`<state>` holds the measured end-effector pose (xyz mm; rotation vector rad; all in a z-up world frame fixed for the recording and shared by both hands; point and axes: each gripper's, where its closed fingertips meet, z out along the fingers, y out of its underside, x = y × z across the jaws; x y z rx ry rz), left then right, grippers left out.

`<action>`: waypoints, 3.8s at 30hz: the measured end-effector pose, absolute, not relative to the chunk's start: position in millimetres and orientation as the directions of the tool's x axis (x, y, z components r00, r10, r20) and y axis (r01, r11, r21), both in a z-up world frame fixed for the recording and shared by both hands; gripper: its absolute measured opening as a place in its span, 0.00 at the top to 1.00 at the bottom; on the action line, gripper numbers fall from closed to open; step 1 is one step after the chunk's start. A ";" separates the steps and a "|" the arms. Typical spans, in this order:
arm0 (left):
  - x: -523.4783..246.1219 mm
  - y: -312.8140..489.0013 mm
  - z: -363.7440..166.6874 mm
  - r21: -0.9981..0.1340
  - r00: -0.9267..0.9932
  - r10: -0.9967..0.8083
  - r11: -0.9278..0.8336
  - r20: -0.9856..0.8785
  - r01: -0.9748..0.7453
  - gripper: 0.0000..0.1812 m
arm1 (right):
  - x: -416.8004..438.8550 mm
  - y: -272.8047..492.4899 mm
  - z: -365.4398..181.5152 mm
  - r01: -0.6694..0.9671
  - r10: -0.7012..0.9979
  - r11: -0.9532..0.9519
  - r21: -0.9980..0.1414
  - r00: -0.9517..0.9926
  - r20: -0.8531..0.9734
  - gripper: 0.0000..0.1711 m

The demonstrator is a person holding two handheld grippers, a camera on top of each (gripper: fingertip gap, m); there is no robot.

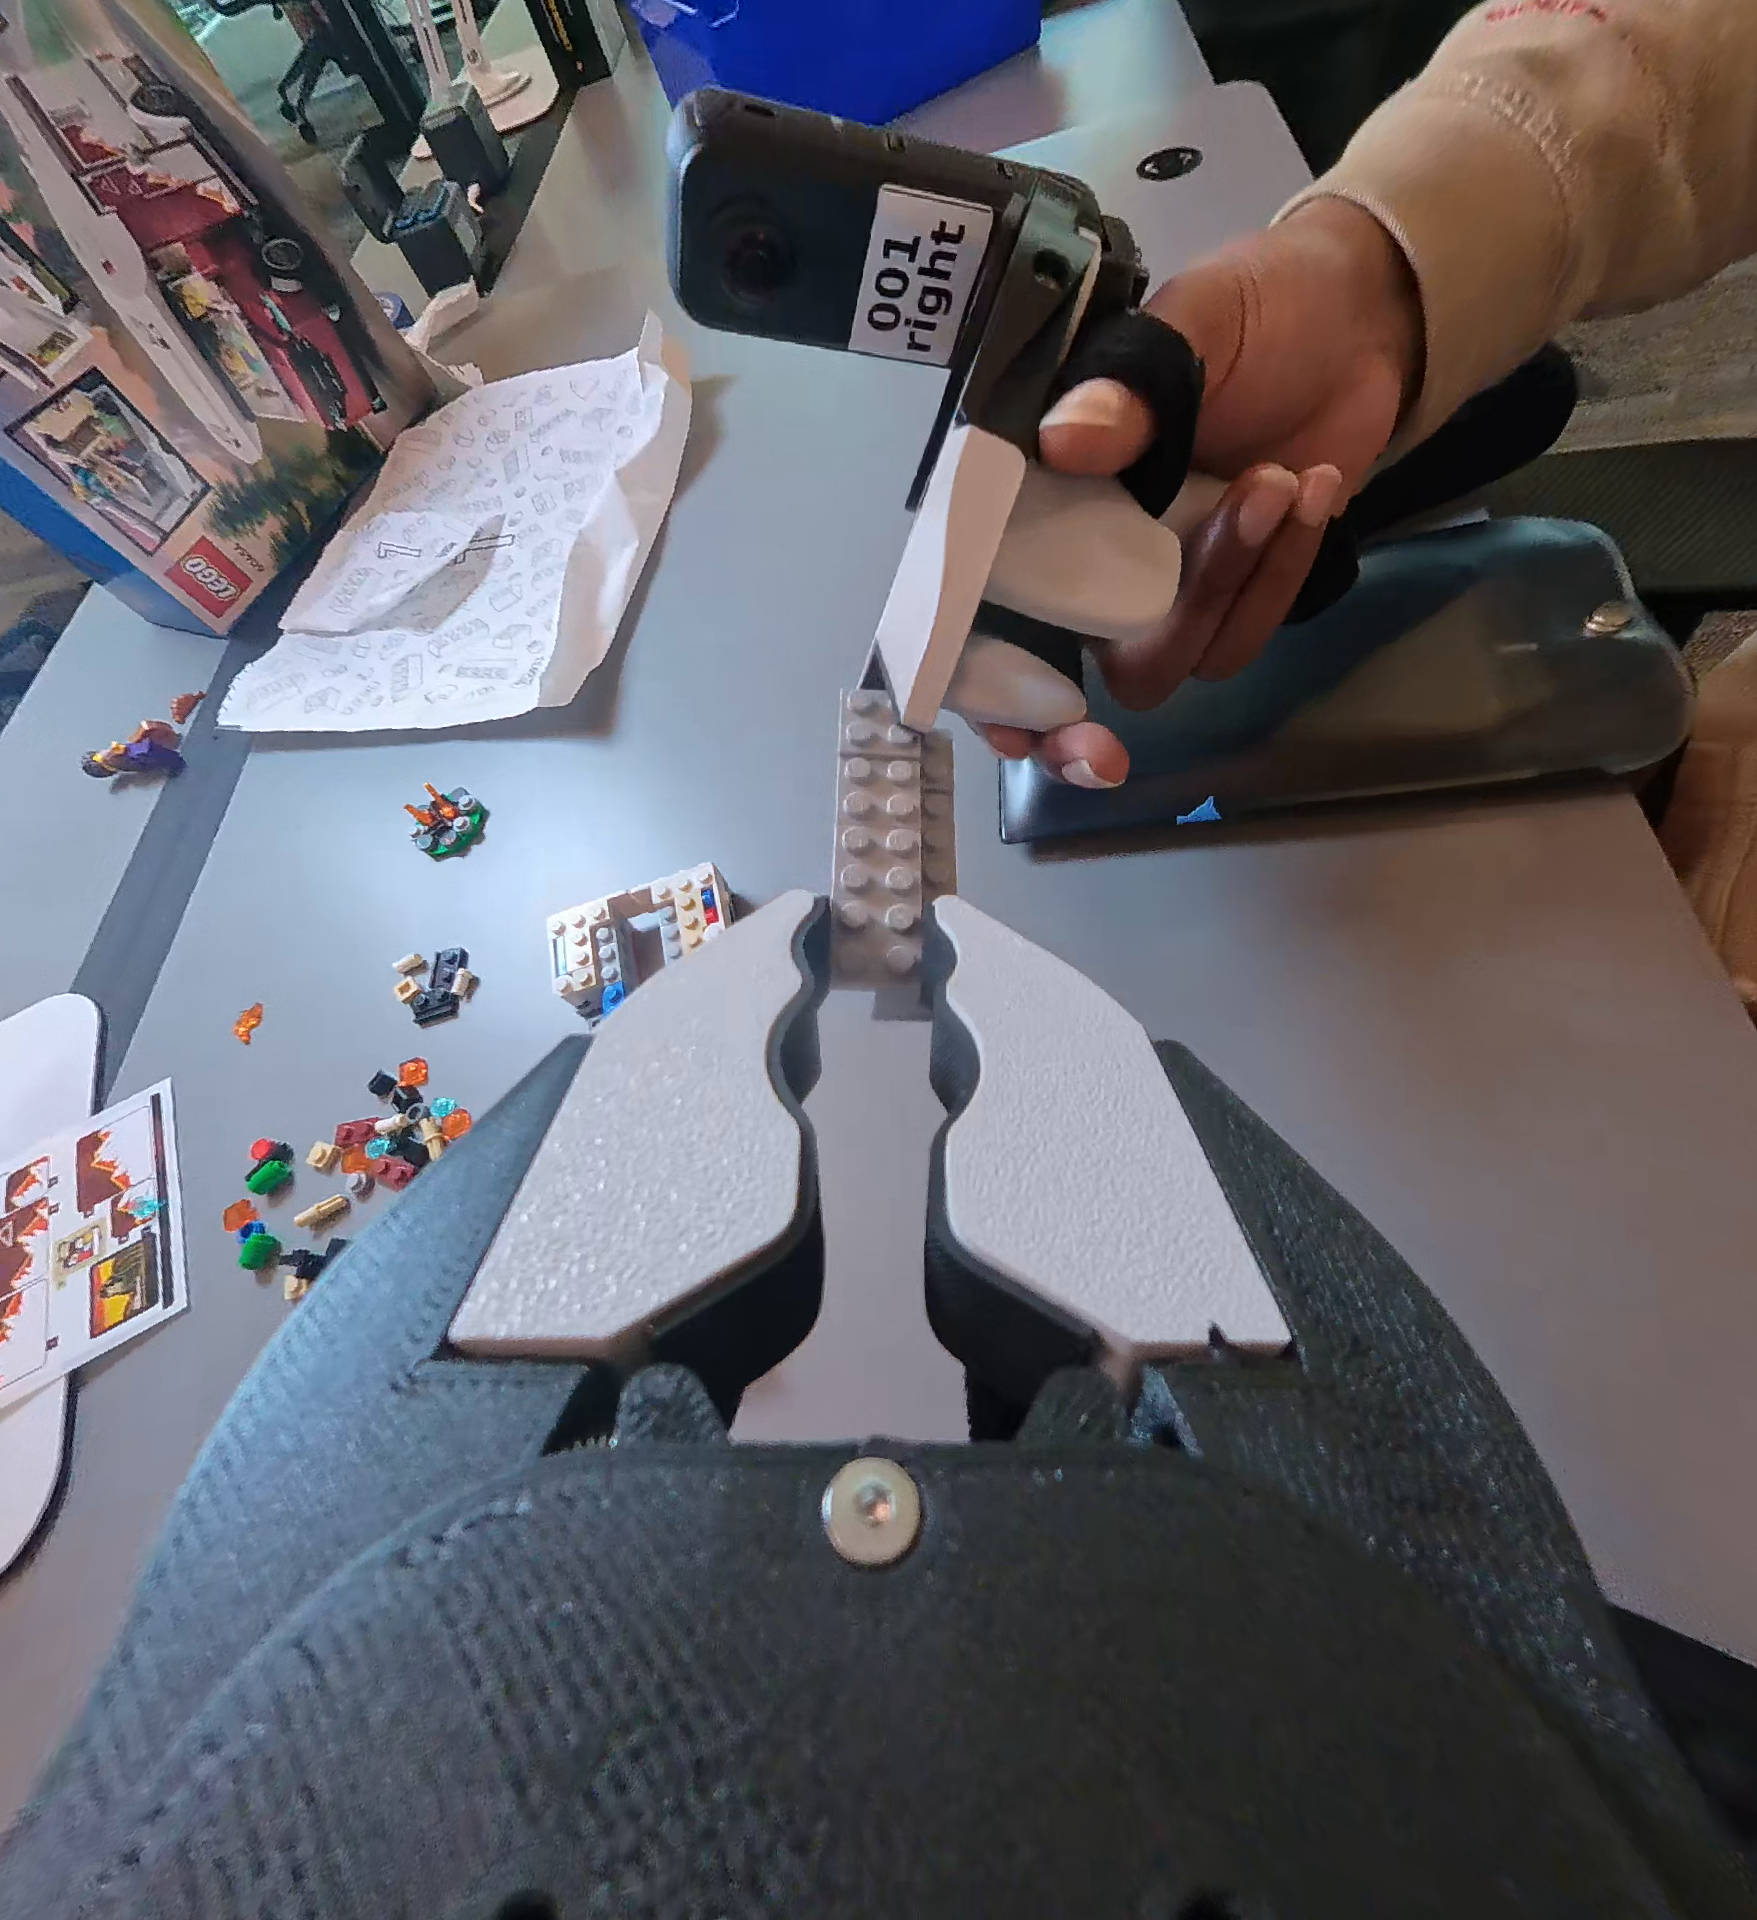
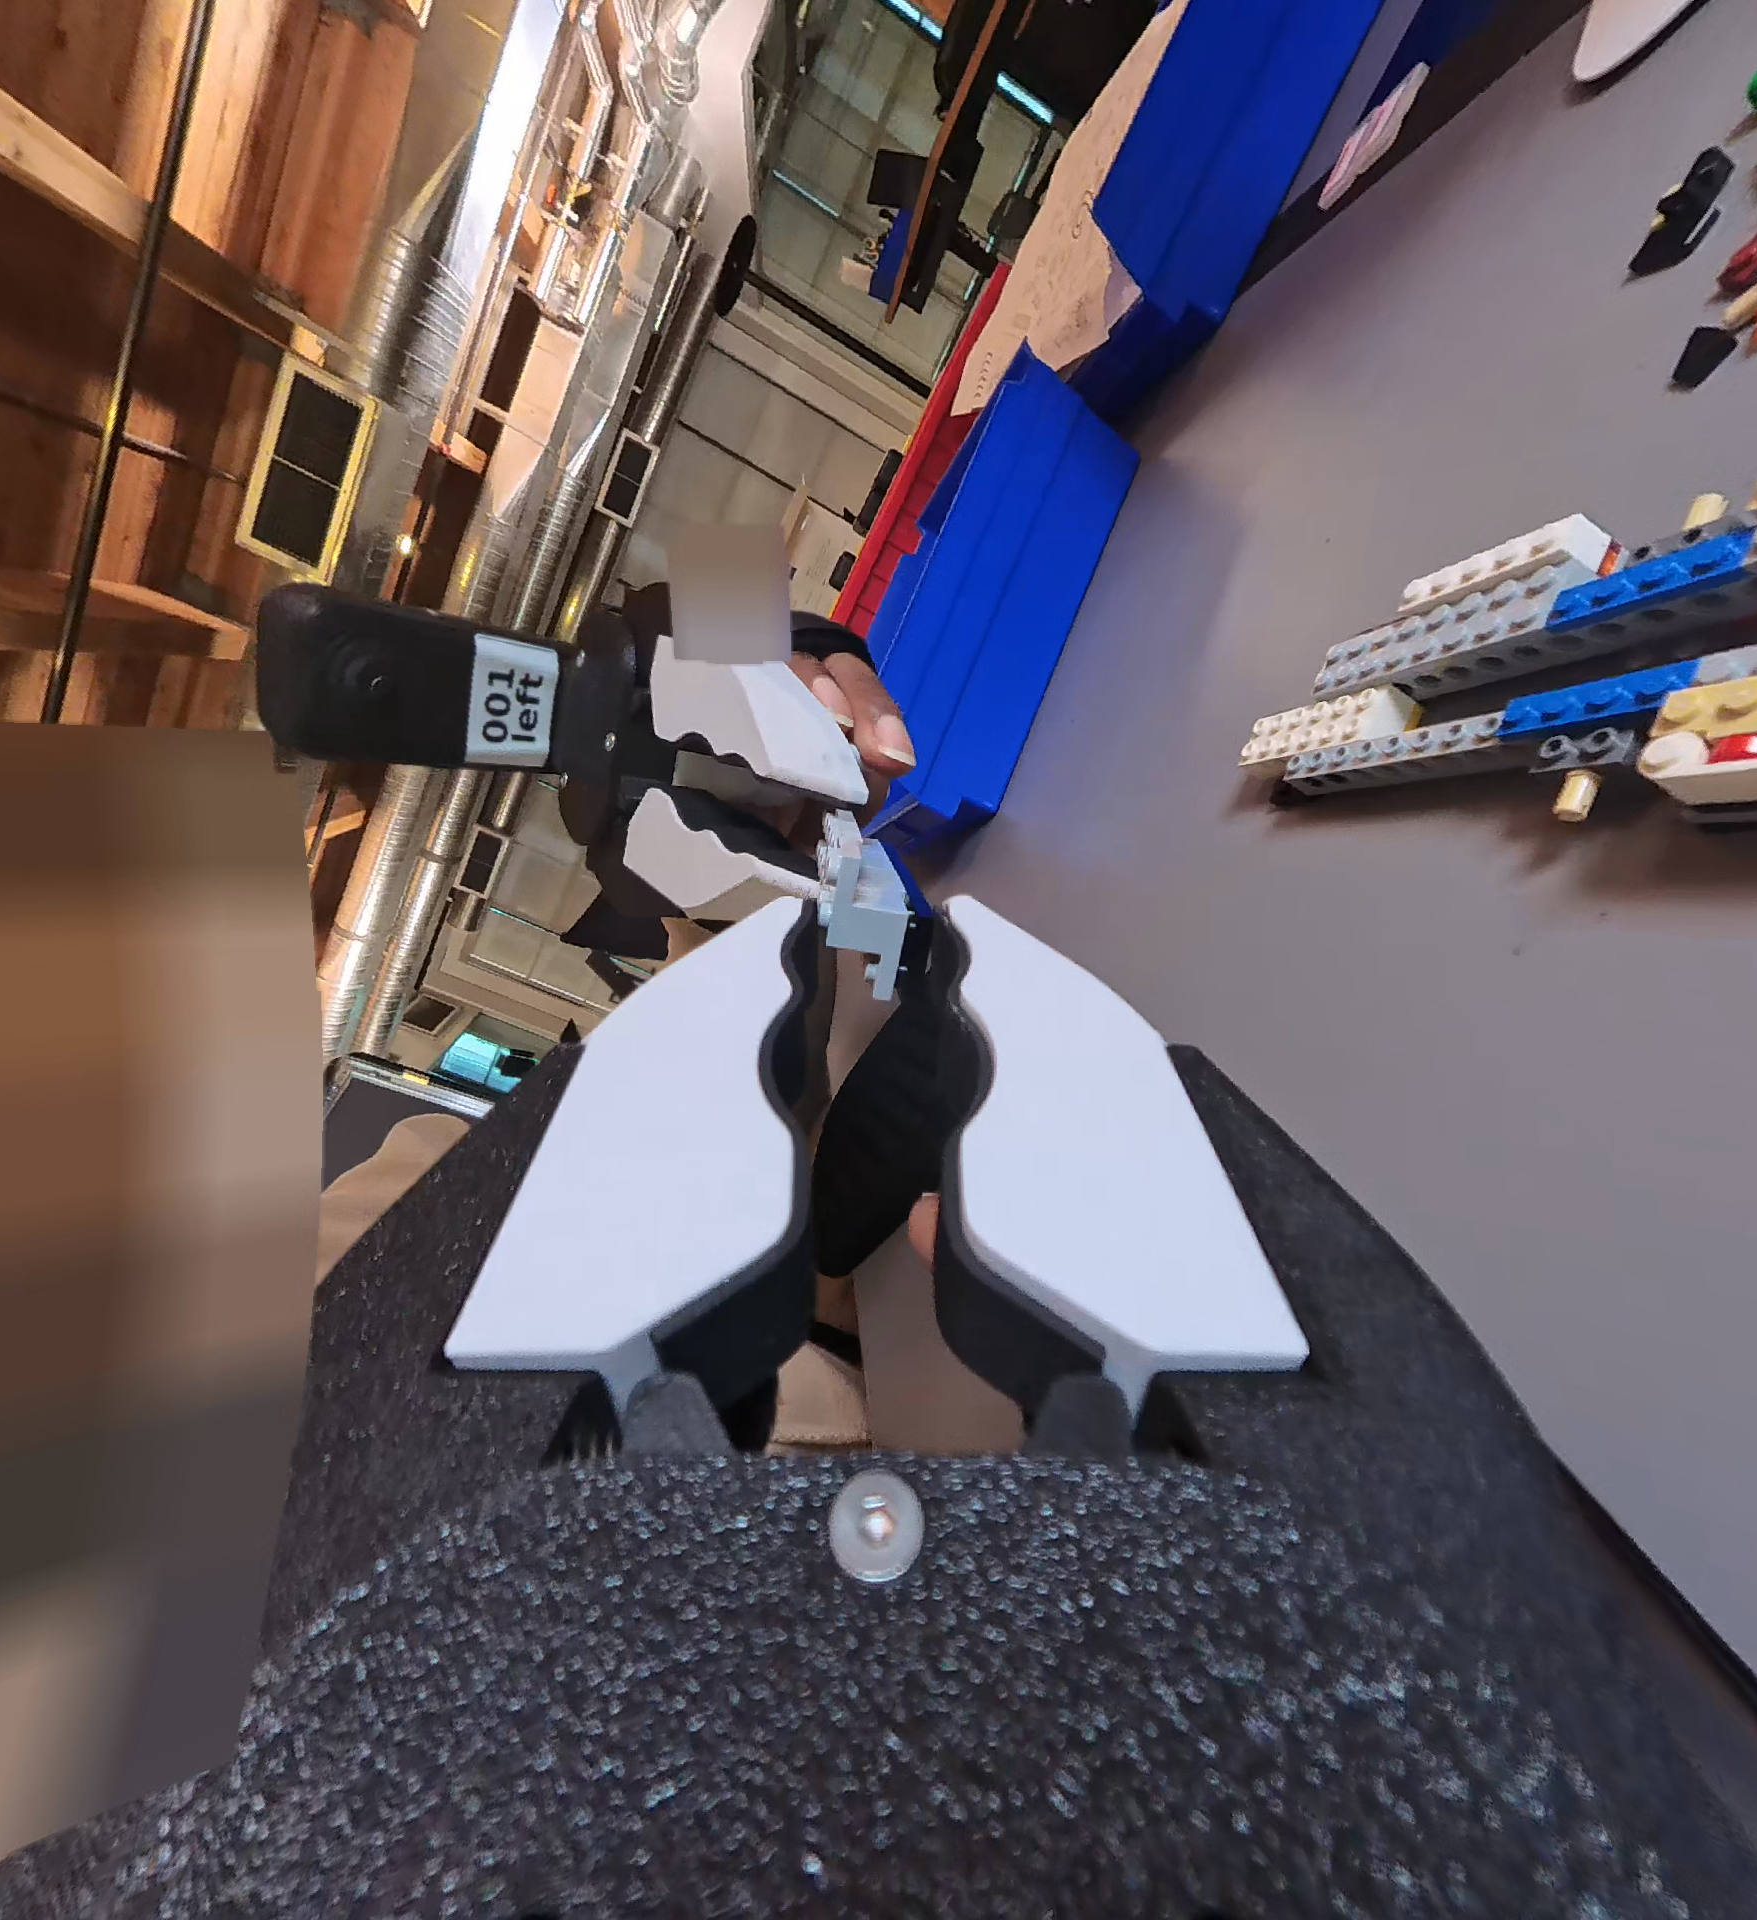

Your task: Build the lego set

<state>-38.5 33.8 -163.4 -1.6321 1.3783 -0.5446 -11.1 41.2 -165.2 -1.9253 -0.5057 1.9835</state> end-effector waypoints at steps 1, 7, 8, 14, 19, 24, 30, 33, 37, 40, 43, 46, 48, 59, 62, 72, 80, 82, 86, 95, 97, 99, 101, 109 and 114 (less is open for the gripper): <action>-38.3 34.0 -161.9 -0.848 0.283 -0.937 0.026 -0.206 -0.530 0.91 | -10.8 41.1 -163.0 0.006 0.488 -0.873 -0.488 -0.040 -0.872 0.88; -34.1 33.1 -142.5 -0.895 0.304 -0.937 0.020 -0.172 -0.446 0.91 | -7.5 40.9 -142.4 -0.046 0.640 -0.768 -0.638 -0.091 -0.763 0.89; -33.2 32.8 -138.4 -0.902 0.309 -0.935 0.022 -0.171 -0.431 0.91 | -6.9 40.8 -138.4 -0.056 0.652 -0.758 -0.650 -0.102 -0.751 0.89; -30.1 33.2 -123.6 -0.932 0.339 -0.928 0.024 -0.156 -0.361 0.88 | -4.8 39.1 -125.7 -0.088 0.686 -0.727 -0.681 -0.146 -0.713 0.89; -27.6 30.3 -116.4 -0.978 0.343 -0.939 -0.101 0.033 -0.182 0.79 | -1.1 34.1 -111.3 -0.120 0.761 -0.647 -0.753 -0.169 -0.627 0.89; -10.3 13.3 -110.6 -0.975 0.202 -0.955 -0.223 0.216 -0.015 0.87 | -3.9 17.6 -104.7 -0.114 0.914 -0.397 -0.911 -0.140 -0.381 0.89; -3.6 -7.3 -110.8 -0.982 0.124 -0.975 -0.187 0.182 -0.029 0.89 | 0.3 -4.2 -102.4 -0.093 0.994 0.010 -0.996 -0.104 0.019 0.89; -1.6 -14.1 -114.1 -0.985 0.108 -0.981 -0.167 0.162 -0.034 0.89 | 1.5 -10.6 -105.3 -0.072 0.984 0.140 -0.988 -0.103 0.147 0.89; -0.3 -20.3 -119.8 -0.994 0.125 -0.991 -0.063 0.052 -0.091 0.89 | 2.8 -16.4 -113.6 -0.054 0.960 0.253 -0.966 -0.113 0.257 0.89; 1.5 -25.2 -119.9 -0.993 0.131 -0.991 0.004 -0.020 -0.121 0.89 | 4.2 -21.5 -113.7 -0.082 0.948 0.288 -0.954 -0.120 0.296 0.89; 3.0 -27.8 -119.2 -0.992 0.127 -0.991 0.026 -0.042 -0.121 0.89 | 5.4 -24.1 -112.7 -0.092 0.938 0.321 -0.943 -0.110 0.330 0.89; 4.6 -26.4 -119.9 -0.991 0.147 -0.987 0.047 -0.065 -0.123 0.89 | 6.7 -23.0 -113.7 -0.101 0.935 0.334 -0.937 -0.087 0.343 0.89; 5.1 -27.6 -119.0 -0.992 0.148 -0.987 0.052 -0.068 -0.111 0.89 | 7.1 -24.2 -113.3 -0.117 0.937 0.330 -0.937 -0.078 0.340 0.89; 2.7 -20.7 -124.7 -0.998 0.142 -0.989 -0.050 0.044 -0.042 0.88 | -0.7 -17.2 -125.3 -0.029 0.922 0.377 -0.926 -0.081 0.378 0.89; 3.2 -18.4 -127.5 -0.998 0.154 -0.987 -0.055 0.048 -0.044 0.88 | -5.4 -15.9 -127.7 0.006 0.906 0.414 -0.910 -0.103 0.411 0.89; -7.1 -15.0 -115.8 -0.993 0.132 -0.989 -0.048 0.062 0.112 0.88 | -5.5 -4.6 -120.6 0.042 0.922 0.374 -0.926 -0.123 0.367 0.87; 0.2 -19.4 -120.4 -0.995 0.116 -0.993 -0.017 0.028 0.094 0.88 | -12.0 -10.2 -129.2 0.078 0.927 0.358 -0.930 -0.146 0.345 0.94; 0.2 -20.2 -118.6 -0.996 0.117 -0.993 -0.007 0.018 0.091 0.88 | -12.2 -11.1 -127.5 0.070 0.930 0.352 -0.934 -0.139 0.340 0.95; -0.7 -19.7 -120.6 -0.996 0.119 -0.993 -0.015 0.025 0.082 0.88 | -13.7 -10.1 -130.6 0.074 0.944 0.314 -0.947 -0.130 0.303 0.96; -1.7 -15.6 -124.9 -0.998 0.169 -0.985 0.021 -0.013 0.051 0.89 | -15.6 -7.8 -135.6 0.056 0.973 0.200 -0.978 -0.127 0.191 0.96; -1.8 -14.2 -127.7 -0.999 0.187 -0.982 0.036 -0.030 0.024 0.89 | -15.9 -6.7 -137.7 0.060 0.977 0.180 -0.982 -0.132 0.171 0.95; -2.3 -12.1 -128.1 -0.999 0.201 -0.979 0.044 -0.041 0.012 0.89 | -16.4 -4.8 -137.7 0.039 0.975 0.191 -0.981 -0.124 0.185 0.95; -2.5 -10.7 -128.7 -0.998 0.215 -0.975 0.061 -0.062 -0.010 0.89 | -16.2 -2.5 -138.5 0.036 0.974 0.196 -0.980 -0.124 0.190 0.95; -3.2 -9.8 -141.1 -0.982 0.234 -0.958 0.138 -0.166 -0.133 0.89 | -18.0 -10.0 -145.1 0.068 0.954 0.268 -0.961 -0.154 0.255 0.83; -3.9 -10.3 -143.4 -0.963 0.246 -0.940 0.193 -0.236 -0.186 0.89 | -17.1 -9.2 -147.8 0.075 0.941 0.318 -0.945 -0.147 0.305 0.89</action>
